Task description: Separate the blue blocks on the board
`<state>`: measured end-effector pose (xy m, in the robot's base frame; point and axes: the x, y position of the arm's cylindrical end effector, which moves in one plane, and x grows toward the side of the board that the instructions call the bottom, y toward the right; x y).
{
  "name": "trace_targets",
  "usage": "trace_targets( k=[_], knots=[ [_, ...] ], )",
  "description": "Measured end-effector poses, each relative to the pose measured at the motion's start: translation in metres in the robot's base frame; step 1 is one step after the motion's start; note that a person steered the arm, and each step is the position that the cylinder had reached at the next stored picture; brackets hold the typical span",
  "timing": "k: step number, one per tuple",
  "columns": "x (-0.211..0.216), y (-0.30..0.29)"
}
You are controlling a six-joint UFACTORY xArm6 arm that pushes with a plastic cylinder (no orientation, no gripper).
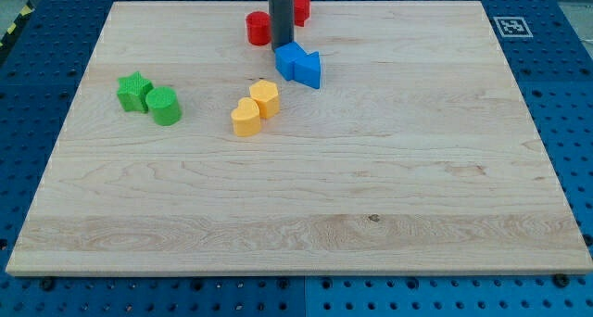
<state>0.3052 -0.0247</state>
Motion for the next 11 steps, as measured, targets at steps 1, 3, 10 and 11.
trace_targets(
  k=[1,3,10,11],
  knots=[
    [0.000,-0.019],
    [0.020,-0.032],
    [0.064,0.046],
    [0.073,0.075]
  ],
)
